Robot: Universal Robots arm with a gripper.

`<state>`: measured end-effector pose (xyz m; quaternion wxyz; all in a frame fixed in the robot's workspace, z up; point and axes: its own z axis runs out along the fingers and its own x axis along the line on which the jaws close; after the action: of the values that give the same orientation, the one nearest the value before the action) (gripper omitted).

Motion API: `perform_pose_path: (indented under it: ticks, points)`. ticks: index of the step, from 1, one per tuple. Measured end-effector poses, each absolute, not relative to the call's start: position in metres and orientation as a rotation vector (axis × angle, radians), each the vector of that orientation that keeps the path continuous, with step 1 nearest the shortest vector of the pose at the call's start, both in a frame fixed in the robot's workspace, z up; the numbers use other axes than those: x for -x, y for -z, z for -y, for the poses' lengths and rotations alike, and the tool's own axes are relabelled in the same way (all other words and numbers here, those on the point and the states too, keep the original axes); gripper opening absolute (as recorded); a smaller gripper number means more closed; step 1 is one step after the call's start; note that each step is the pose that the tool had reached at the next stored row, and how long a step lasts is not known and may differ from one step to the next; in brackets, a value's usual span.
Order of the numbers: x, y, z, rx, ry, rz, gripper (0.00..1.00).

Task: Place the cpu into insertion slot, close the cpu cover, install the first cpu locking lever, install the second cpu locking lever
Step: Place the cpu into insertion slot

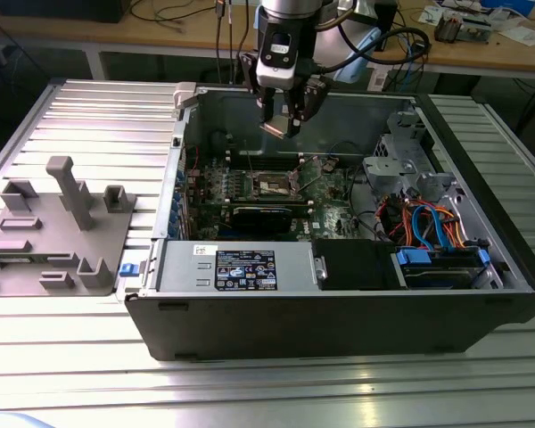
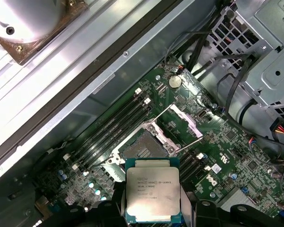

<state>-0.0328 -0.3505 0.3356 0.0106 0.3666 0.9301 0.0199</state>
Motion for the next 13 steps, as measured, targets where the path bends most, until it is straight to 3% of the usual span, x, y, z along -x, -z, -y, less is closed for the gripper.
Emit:
perform_pose_path:
  ticks: [13]
  points:
    - [0.0328,-0.3356,0.3505,-1.154,-0.062,-2.898,0.54]
